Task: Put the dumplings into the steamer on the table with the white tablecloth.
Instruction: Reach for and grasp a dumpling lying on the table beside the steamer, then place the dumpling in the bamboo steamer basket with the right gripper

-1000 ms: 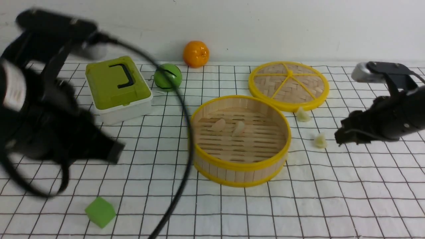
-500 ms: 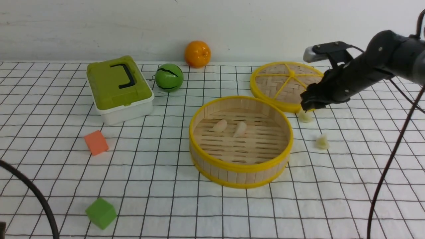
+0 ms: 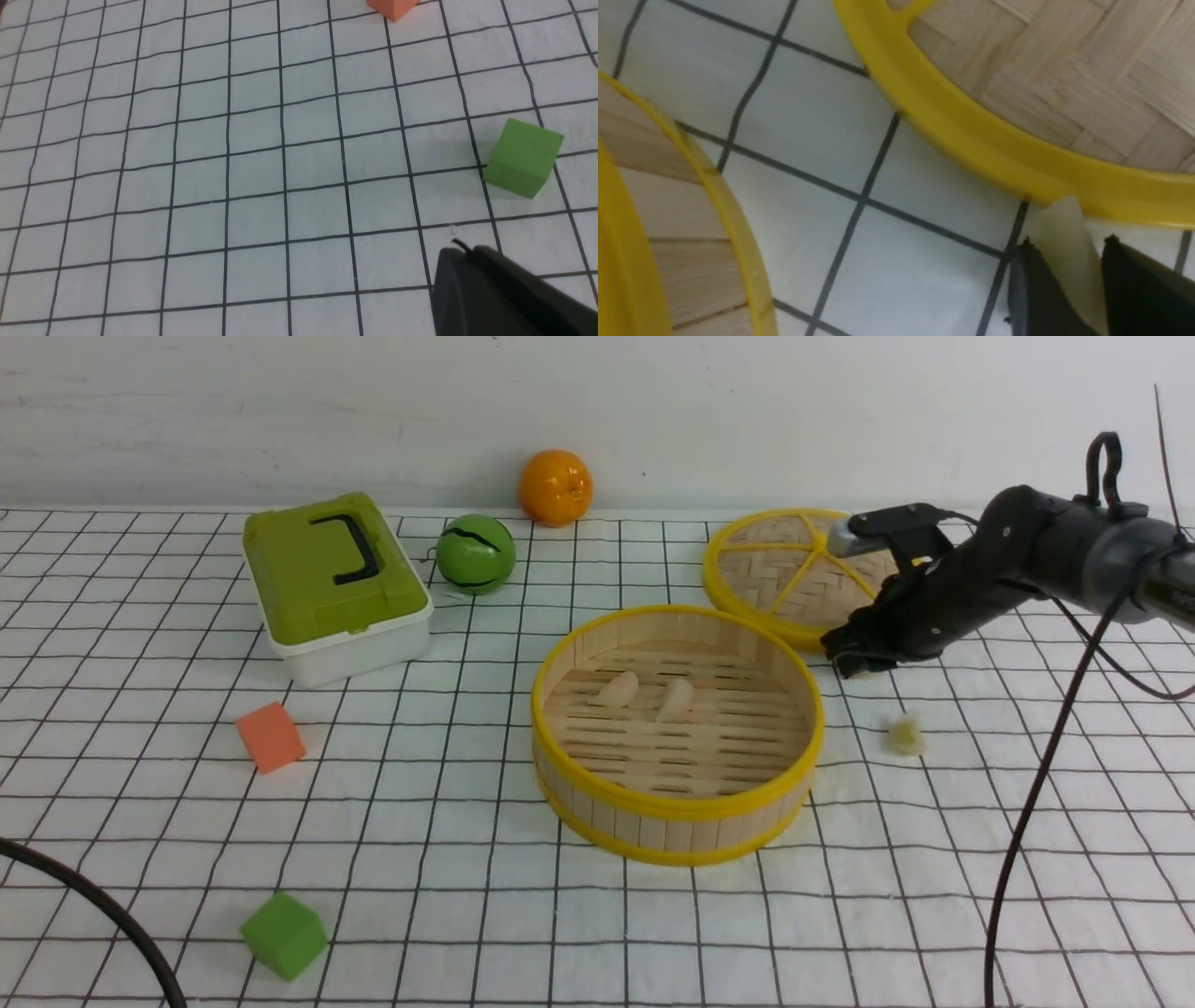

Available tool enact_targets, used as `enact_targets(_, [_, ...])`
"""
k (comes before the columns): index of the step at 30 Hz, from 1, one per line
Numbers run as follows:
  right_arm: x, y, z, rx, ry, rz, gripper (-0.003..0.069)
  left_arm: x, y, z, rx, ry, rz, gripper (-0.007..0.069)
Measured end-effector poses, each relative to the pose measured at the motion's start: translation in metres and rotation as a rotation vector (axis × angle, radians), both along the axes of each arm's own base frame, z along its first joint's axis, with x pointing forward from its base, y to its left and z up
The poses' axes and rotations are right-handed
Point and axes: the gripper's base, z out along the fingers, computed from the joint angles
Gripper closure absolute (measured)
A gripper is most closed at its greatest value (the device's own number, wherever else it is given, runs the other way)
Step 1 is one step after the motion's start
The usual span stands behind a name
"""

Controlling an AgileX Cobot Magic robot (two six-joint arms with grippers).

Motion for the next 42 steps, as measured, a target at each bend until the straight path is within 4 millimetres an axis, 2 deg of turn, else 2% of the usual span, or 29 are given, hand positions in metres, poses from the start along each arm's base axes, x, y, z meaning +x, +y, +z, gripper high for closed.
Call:
enact_targets(2, [0.000,0.001,0.002,0.002,0.000,0.001,0.0484,0.000,0.000,0.000,0.001,-0.002,-0.001,0.0636])
enact_targets(7, [-0.010,0.003,0.020,0.019,0.057,0.024,0.0484,0.000,0.000,0.000,-0.011,-0.003,0.008,0.0636])
enact_targets(12, [-0.034,0.012,0.101,0.104,0.000,-0.004,0.0485,-0.001,-0.002,-0.001,-0.047,0.009,0.004,0.0636])
enact_targets(13, [-0.035,0.014,0.104,0.110,-0.001,-0.003,0.0485,-0.001,-0.003,-0.001,-0.049,0.010,0.004,0.0636])
enact_targets(14, [-0.043,0.022,0.123,0.151,-0.016,-0.012,0.0485,-0.001,-0.004,-0.001,-0.068,0.009,-0.004,0.0636])
enact_targets(16, [-0.054,0.044,0.140,0.201,-0.018,-0.001,0.0485,0.000,-0.007,0.000,-0.098,-0.001,-0.021,0.0636])
enact_targets(17, [-0.054,0.047,0.140,0.201,-0.018,0.005,0.0485,0.000,-0.007,0.000,-0.103,-0.004,-0.025,0.0636])
enact_targets(18, [-0.062,0.072,0.141,0.220,0.000,0.033,0.0485,0.000,-0.009,0.001,-0.126,-0.017,-0.038,0.0636])
enact_targets(19, [-0.066,0.086,0.137,0.219,0.016,0.050,0.0485,-0.001,-0.010,0.002,-0.137,-0.022,-0.044,0.0636])
enact_targets(20, [-0.067,0.089,0.133,0.214,0.025,0.054,0.0486,-0.001,-0.010,0.002,-0.140,-0.024,-0.046,0.0636])
enact_targets(21, [-0.072,0.102,0.126,0.201,0.044,0.073,0.0486,-0.001,-0.010,0.002,-0.148,-0.027,-0.050,0.0636])
enact_targets(22, [-0.078,0.118,0.109,0.179,0.069,0.077,0.0486,-0.001,-0.011,0.003,-0.159,-0.035,-0.056,0.0636])
enact_targets(23, [-0.081,0.125,0.097,0.160,0.080,0.070,0.0487,-0.001,-0.011,0.004,-0.164,-0.038,-0.059,0.0636])
enact_targets(24, [-0.082,0.125,0.092,0.149,0.085,0.068,0.0487,-0.001,-0.011,0.004,-0.166,-0.041,-0.060,0.0636])
enact_targets(26, [-0.081,0.129,0.068,0.142,0.060,-0.009,0.0487,-0.002,-0.012,0.005,-0.178,-0.055,-0.070,0.0636])
enact_targets(30, [-0.072,0.122,0.047,0.168,0.027,-0.107,0.0489,-0.001,-0.013,0.006,-0.188,-0.062,-0.078,0.0636])
enact_targets(35, [-0.068,0.126,0.026,0.174,0.062,-0.140,0.0487,-0.001,-0.014,0.006,-0.206,-0.063,-0.085,0.0633])
enact_targets(38, [-0.069,0.128,0.024,0.174,0.064,-0.139,0.0458,-0.001,-0.015,0.006,-0.216,-0.064,-0.089,0.0631])
enact_targets(42, [-0.069,0.129,0.023,0.177,0.065,-0.140,0.0323,-0.001,-0.016,0.007,-0.229,-0.071,-0.098,0.0627])
